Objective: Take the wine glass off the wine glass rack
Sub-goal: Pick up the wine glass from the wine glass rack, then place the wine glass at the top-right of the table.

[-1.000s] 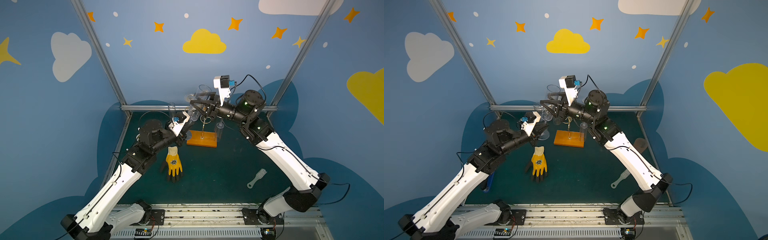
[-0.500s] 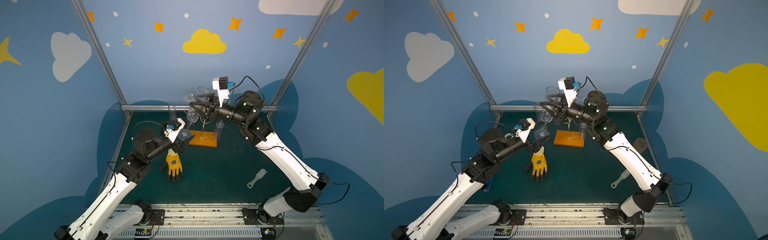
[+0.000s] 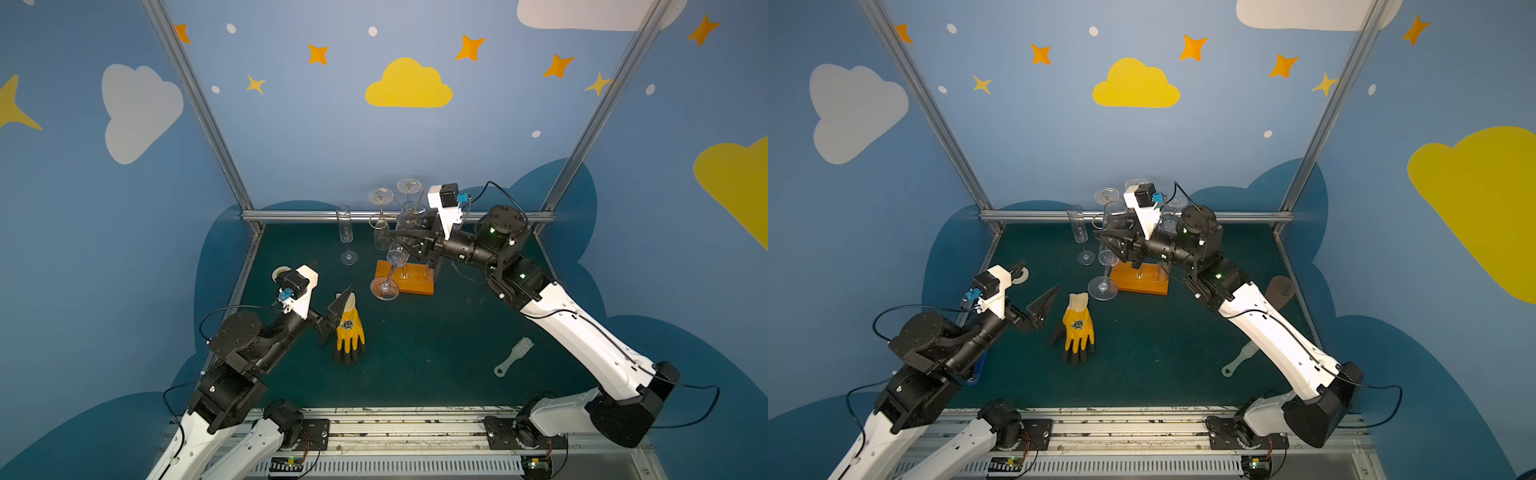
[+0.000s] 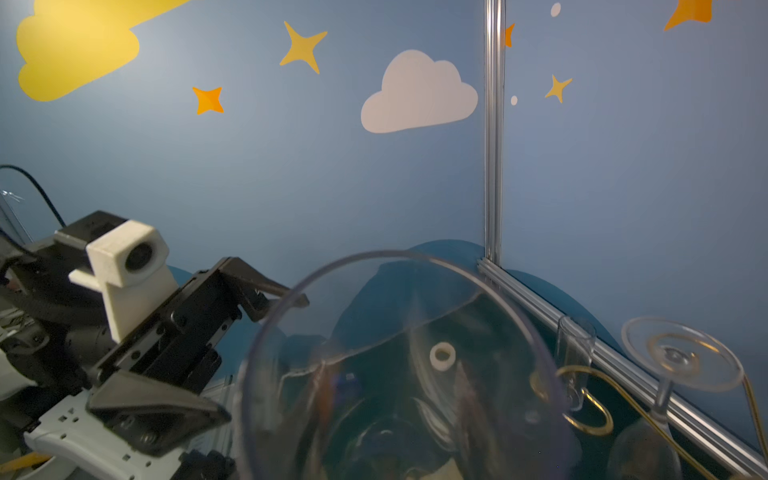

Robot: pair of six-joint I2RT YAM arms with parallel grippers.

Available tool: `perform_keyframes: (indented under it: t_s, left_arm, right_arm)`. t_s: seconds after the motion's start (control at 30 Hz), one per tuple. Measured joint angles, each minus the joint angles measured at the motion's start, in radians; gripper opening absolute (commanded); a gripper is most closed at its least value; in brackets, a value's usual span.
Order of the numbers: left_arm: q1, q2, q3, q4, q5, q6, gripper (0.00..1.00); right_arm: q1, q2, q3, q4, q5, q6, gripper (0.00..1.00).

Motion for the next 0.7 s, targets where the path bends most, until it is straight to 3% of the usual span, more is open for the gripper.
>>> perform_keyframes:
  t_s: [0.37,0.7]
  left_arm:
    - [0.0,-0.001,0.0,-0.005,-0.053,-0.085,0.91]
    - [0.0,0.009,-0.026,0.032,-0.085,-0.154,0.92]
  right_arm:
    - [-0.022,-0.266,-0.398,-0.018,0.133,-0.154,0.25]
    - [-0.213,-0.437,-0.731,0.085,0.25,-0.179,0.24]
